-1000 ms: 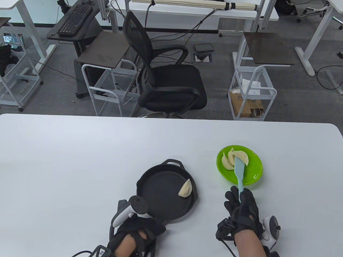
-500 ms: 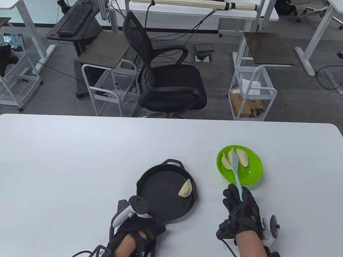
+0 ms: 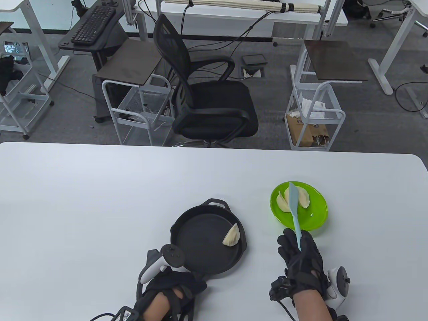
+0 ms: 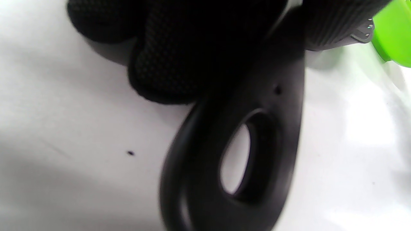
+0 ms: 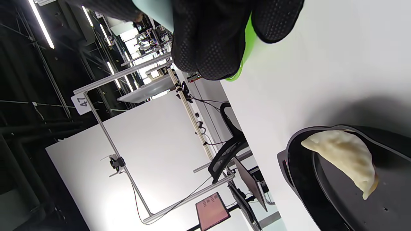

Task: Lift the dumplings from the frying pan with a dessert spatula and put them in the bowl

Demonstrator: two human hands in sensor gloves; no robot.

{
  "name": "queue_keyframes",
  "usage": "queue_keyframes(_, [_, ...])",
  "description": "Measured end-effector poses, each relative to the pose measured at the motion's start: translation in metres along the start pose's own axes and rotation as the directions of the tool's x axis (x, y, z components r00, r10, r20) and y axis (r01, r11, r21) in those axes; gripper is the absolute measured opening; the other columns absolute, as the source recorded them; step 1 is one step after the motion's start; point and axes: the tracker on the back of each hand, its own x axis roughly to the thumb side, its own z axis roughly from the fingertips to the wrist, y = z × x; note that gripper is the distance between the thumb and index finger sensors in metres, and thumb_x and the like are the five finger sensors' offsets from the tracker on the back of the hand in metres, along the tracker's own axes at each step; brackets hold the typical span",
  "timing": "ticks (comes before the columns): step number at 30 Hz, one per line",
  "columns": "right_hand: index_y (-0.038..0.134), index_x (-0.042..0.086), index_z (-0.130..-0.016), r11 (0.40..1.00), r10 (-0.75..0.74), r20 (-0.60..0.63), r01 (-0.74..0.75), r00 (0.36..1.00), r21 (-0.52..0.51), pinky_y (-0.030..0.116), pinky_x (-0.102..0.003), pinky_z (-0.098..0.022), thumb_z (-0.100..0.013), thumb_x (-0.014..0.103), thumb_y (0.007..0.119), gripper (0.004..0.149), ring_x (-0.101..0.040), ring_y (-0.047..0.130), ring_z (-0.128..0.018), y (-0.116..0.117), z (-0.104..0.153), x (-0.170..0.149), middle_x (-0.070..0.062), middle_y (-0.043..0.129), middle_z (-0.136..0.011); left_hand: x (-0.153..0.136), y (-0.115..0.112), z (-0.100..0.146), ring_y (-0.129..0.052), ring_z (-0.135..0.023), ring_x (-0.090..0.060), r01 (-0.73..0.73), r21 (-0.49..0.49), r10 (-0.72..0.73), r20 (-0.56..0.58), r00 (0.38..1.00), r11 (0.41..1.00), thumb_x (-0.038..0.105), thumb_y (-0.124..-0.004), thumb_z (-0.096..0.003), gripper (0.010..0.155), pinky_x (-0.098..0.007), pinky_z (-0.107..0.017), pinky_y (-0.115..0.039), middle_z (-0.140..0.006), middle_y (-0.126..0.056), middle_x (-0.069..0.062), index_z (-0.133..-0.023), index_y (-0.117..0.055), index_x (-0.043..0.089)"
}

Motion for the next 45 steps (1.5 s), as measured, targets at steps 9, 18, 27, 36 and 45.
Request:
queue_keyframes(9, [0.032, 0.012, -0.108, 0.991, 0.096, 0.055, -0.1, 0.994, 0.084, 0.054, -0.059, -0.075, -0.062, 0.044, 0.06, 0.063, -0.034, 0.081, -0.087, 0.009, -0.001, 0.005, -0.011, 0.071, -0.102, 0.0, 0.0, 0.0, -0.103, -0.042, -0.021, 0.0, 0.0, 0.0, 0.0, 1.0, 1.0, 0.069, -0.073, -0.0467, 0.063, -0.046, -0.046, -0.077, -0.057, -0.107, 0.006, -0.09, -0.072, 0.023])
queue_keyframes(18, [0.038, 0.01, -0.109, 0.927, 0.299, 0.179, -0.33, 0.937, 0.179, 0.053, -0.062, -0.073, -0.063, 0.041, 0.064, 0.061, -0.04, 0.08, -0.085, 0.025, 0.001, 0.016, -0.016, 0.072, -0.1, 0.0, 0.0, 0.0, -0.103, -0.042, -0.021, 0.0, 0.0, 0.0, 0.0, 1.0, 1.0, 0.069, -0.073, -0.0468, 0.063, -0.046, -0.046, -0.077, -0.058, -0.107, 0.006, -0.09, -0.072, 0.023])
queue_keyframes(27, [0.046, 0.006, -0.106, 0.738, 0.615, 0.345, -0.672, 0.709, 0.063, 0.056, -0.064, -0.069, -0.059, 0.035, 0.072, 0.061, -0.046, 0.081, -0.08, 0.045, 0.013, 0.03, -0.021, 0.076, -0.095, 0.0, 0.0, 0.0, -0.103, -0.042, -0.021, 0.0, 0.0, 0.0, 0.0, 1.0, 1.0, 0.069, -0.072, -0.0469, 0.063, -0.046, -0.046, -0.077, -0.057, -0.107, 0.006, -0.09, -0.072, 0.023])
queue_keyframes(36, [0.065, 0.017, -0.104, 0.493, 0.792, 0.449, -0.867, 0.414, -0.069, 0.055, -0.066, -0.068, -0.057, 0.027, 0.077, 0.05, -0.049, 0.078, -0.08, 0.059, 0.024, 0.043, -0.023, 0.073, -0.098, 0.0, 0.0, 0.0, -0.103, -0.042, -0.021, 0.0, 0.0, 0.0, 0.0, 1.0, 1.0, 0.069, -0.073, -0.0468, 0.063, -0.046, -0.046, -0.077, -0.057, -0.107, 0.006, -0.09, -0.072, 0.023])
queue_keyframes(45, [0.082, 0.021, -0.094, 0.286, 0.852, 0.503, -0.933, 0.144, -0.219, 0.058, -0.066, -0.066, -0.054, 0.026, 0.082, 0.04, -0.048, 0.083, -0.075, 0.068, 0.035, 0.057, -0.021, 0.081, -0.092, 0.0, 0.0, 0.0, -0.103, -0.042, -0.021, 0.0, 0.0, 0.0, 0.0, 1.0, 1.0, 0.069, -0.073, -0.0469, 0.063, -0.046, -0.046, -0.077, -0.057, -0.107, 0.006, -0.09, -0.072, 0.023])
